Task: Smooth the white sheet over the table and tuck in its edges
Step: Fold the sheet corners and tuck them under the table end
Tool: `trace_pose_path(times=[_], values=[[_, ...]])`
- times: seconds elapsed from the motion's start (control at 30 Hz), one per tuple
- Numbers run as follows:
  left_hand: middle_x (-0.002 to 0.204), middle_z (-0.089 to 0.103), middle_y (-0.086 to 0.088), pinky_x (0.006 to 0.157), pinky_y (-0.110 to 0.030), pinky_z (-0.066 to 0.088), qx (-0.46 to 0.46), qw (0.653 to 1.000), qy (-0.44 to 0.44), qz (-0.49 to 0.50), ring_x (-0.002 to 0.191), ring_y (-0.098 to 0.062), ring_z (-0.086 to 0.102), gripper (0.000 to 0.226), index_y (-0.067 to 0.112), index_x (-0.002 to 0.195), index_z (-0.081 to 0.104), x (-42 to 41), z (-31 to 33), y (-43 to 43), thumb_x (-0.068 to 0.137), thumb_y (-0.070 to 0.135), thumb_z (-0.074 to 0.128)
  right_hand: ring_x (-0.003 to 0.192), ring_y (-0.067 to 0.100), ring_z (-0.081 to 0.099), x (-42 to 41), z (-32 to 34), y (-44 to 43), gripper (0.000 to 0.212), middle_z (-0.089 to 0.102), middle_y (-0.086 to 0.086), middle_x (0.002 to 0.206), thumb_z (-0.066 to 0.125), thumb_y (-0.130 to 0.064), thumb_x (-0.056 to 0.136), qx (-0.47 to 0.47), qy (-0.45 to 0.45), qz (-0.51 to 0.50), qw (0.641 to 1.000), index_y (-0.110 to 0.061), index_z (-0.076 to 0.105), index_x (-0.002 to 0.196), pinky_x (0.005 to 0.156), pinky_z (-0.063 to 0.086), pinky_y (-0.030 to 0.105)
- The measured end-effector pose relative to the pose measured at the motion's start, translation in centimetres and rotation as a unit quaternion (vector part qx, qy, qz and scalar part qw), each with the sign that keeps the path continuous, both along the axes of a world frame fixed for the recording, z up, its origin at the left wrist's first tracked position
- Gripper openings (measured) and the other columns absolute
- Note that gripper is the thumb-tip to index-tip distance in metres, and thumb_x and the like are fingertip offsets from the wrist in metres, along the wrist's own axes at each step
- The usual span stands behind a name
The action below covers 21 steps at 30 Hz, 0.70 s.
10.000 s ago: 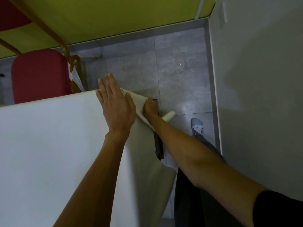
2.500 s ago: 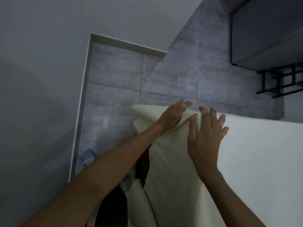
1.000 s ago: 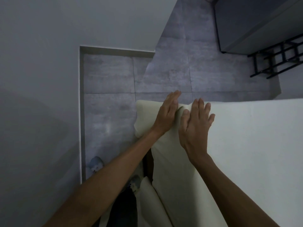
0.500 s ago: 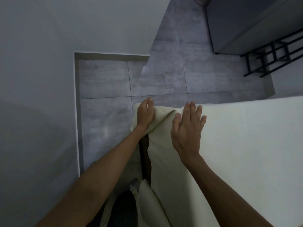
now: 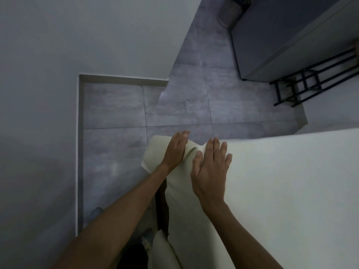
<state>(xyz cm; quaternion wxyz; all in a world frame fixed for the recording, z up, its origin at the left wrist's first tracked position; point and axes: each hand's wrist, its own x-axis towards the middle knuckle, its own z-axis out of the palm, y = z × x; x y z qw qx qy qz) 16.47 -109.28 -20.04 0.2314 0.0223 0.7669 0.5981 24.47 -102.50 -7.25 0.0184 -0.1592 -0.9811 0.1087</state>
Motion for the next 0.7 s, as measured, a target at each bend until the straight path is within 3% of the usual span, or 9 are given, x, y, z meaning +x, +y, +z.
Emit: trace_pose_path(times=[0.17,0.23,0.33,0.43,0.53,0.7], values=[[0.148,0.046,-0.014,0.118,-0.041,0.028,-0.035,0.997,-0.072,-0.023,0.138,-0.029,0.040,0.062,0.007,0.142,0.045,-1.2,-1.3,-1.9,0.099,0.047,0.027,0.155,0.028,0.010,-0.1,0.2,-0.1,0.079,0.027,0.010,0.164,0.002,-0.057,0.101,-0.004,0.004,0.000,1.000,-0.007,0.031,0.155,0.125,0.008,0.055],[0.145,0.050,-0.015,0.114,-0.035,0.030,-0.039,0.996,-0.080,-0.020,0.134,-0.029,0.044,0.057,0.003,0.141,0.046,-1.4,-2.0,-2.4,0.101,0.039,0.027,0.155,0.029,0.011,-0.1,0.3,-0.1,0.075,0.028,0.011,0.164,0.007,-0.054,0.102,-0.004,0.002,-0.001,1.000,-0.007,0.032,0.155,0.125,0.011,0.056],[0.129,0.057,-0.010,0.101,-0.024,0.032,0.020,0.997,-0.070,0.038,0.119,-0.014,0.049,0.035,0.010,0.129,0.056,-1.6,-0.3,-2.5,0.107,0.023,0.031,0.155,0.029,0.011,-0.1,0.3,-0.1,0.069,0.028,0.011,0.163,0.015,-0.048,0.103,-0.008,-0.001,0.000,1.000,-0.006,0.031,0.155,0.125,0.011,0.056],[0.138,0.053,-0.003,0.113,-0.025,0.028,0.075,0.996,-0.019,0.053,0.128,-0.007,0.043,0.039,0.012,0.134,0.054,-1.0,1.9,-2.0,0.108,0.026,0.028,0.155,0.029,0.010,-0.1,0.3,-0.1,0.068,0.027,0.011,0.164,0.016,-0.046,0.103,-0.007,-0.005,0.000,1.000,-0.006,0.031,0.155,0.125,0.010,0.056],[0.150,0.044,0.000,0.118,-0.022,0.018,0.057,0.997,0.044,0.007,0.138,-0.005,0.032,0.047,0.018,0.143,0.046,0.3,1.9,-0.9,0.105,0.034,0.023,0.155,0.029,0.010,-0.1,0.3,-0.1,0.067,0.027,0.011,0.164,0.016,-0.045,0.103,-0.001,-0.004,-0.002,1.000,-0.005,0.031,0.155,0.124,0.010,0.056],[0.150,0.045,-0.004,0.119,-0.020,0.014,0.049,0.999,0.015,0.006,0.141,-0.012,0.033,0.046,0.013,0.142,0.047,1.0,1.0,-0.5,0.105,0.028,0.024,0.155,0.030,0.011,-0.2,0.4,-0.2,0.069,0.028,0.012,0.163,0.014,-0.048,0.102,0.001,-0.010,0.001,1.000,-0.005,0.031,0.155,0.124,0.011,0.056]])
